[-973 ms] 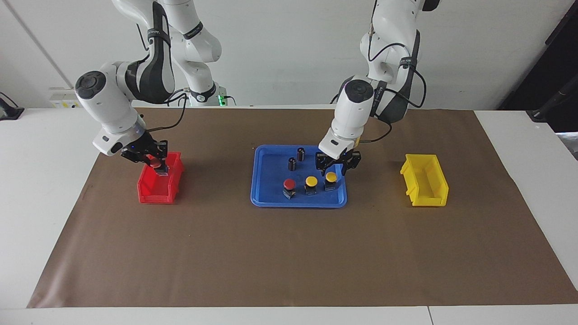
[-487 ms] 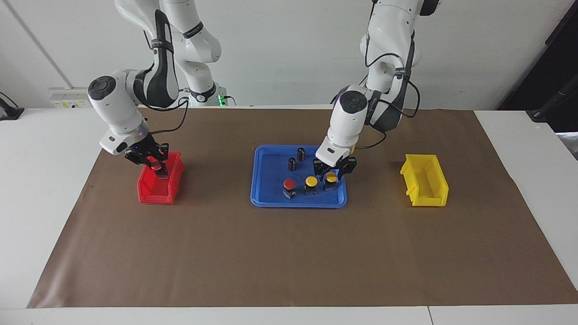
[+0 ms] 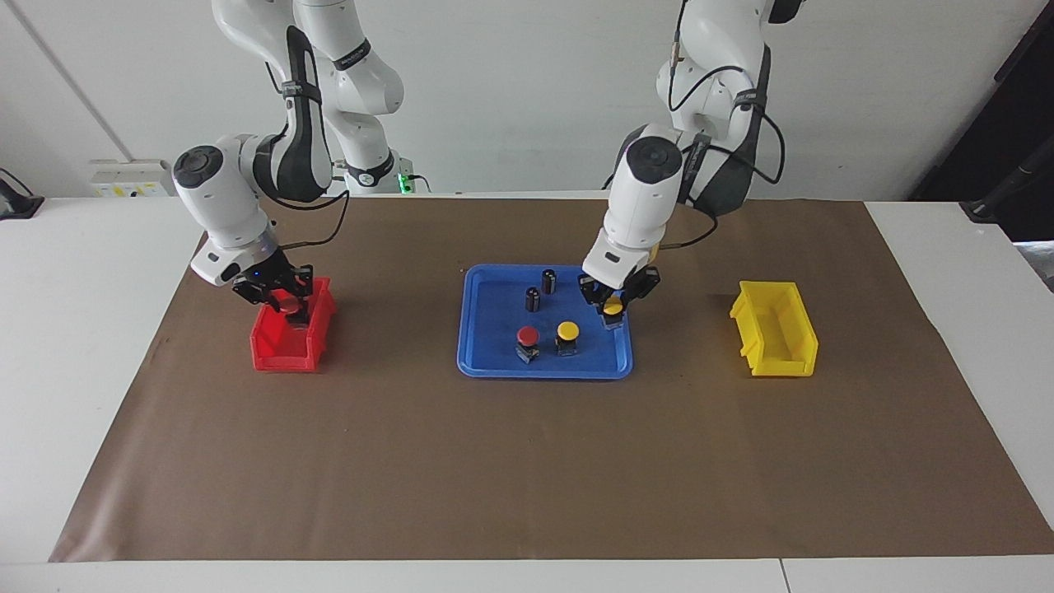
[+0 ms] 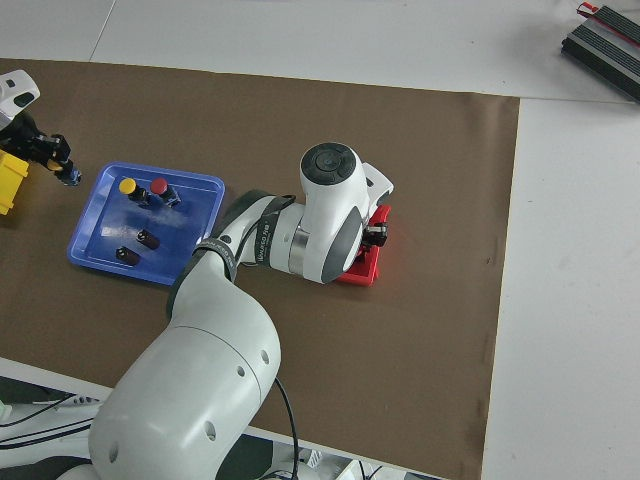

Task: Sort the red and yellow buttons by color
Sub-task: 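Release the red button into the red bin while the left gripper carries yellow, then grasp another red button with the right gripper while the left gripper drops yellow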

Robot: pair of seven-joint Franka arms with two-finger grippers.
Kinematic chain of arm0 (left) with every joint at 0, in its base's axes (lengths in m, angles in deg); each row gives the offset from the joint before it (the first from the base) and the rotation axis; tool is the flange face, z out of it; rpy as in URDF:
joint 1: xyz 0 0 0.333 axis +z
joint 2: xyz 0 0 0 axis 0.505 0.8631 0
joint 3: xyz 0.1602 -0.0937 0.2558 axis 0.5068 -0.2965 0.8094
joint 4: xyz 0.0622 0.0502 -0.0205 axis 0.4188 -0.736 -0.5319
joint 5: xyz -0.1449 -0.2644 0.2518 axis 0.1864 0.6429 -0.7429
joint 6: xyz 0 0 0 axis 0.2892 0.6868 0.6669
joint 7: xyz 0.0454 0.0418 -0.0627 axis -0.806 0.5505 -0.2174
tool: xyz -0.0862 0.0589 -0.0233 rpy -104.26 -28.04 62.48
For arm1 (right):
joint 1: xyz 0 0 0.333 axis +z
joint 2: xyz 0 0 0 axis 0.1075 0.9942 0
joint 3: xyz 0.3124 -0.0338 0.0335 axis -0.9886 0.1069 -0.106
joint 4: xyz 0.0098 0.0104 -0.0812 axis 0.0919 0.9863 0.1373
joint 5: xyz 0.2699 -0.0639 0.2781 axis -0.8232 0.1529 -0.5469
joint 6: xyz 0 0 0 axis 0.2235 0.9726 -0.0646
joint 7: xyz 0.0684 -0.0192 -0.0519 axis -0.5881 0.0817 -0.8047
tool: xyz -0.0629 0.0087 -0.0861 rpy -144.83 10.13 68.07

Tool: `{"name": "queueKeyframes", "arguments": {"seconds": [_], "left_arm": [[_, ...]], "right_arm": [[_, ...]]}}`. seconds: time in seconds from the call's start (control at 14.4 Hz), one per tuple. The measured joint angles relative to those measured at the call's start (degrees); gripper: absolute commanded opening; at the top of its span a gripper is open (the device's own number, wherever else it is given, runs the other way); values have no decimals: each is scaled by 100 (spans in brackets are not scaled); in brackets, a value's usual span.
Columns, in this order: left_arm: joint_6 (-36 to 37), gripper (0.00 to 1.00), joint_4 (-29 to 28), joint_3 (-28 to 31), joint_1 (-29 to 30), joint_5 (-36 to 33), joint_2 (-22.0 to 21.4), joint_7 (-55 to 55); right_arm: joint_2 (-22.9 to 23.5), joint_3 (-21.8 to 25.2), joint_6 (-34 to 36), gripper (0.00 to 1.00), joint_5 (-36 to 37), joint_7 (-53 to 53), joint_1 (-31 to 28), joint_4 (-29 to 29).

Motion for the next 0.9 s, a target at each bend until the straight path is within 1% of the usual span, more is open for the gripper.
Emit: {"name": "queueKeyframes", "arguments": {"seconds": [0.07,0.21,0.35,0.42,0.49,0.56,0.63,0.7,0.83,0.9], "left_arm": [[350,2,126,23,289,-20,-215,483],[660,2,76,60,1130,-26,-566,1715],[641,2,-224,93,1970,-24,-722,2865],[442,2,-508,104,2323,-24,-785,3296],[98,2,-868,108,2580,-23,-861,3545],[-365,2,-1348,110,2767,-23,-971,3690],[-776,2,-1814,109,2864,-23,-1080,3769],[-1021,2,-2151,102,2889,-23,-1155,3808],[-1276,2,-2552,53,2887,-23,-1227,3820],[-1492,2,-2707,31,2887,-23,-1233,3820]], "right_arm": [[25,-14,436,73,-1,23,46,-345],[139,-28,1384,73,-14,352,308,-1261],[346,-44,2035,73,-37,1156,886,-2186],[491,-55,2138,73,-45,1748,1331,-2581],[638,-73,2073,73,-49,2348,1773,-2853],[797,-90,1845,73,-53,2938,2216,-3031],[963,-104,1566,73,-53,3488,2630,-3134],[1149,-108,1323,73,-51,4001,2993,-3213],[1680,-105,1078,73,35,4820,3586,-3616],[1954,-103,1043,73,146,5072,3775,-3836]]}}
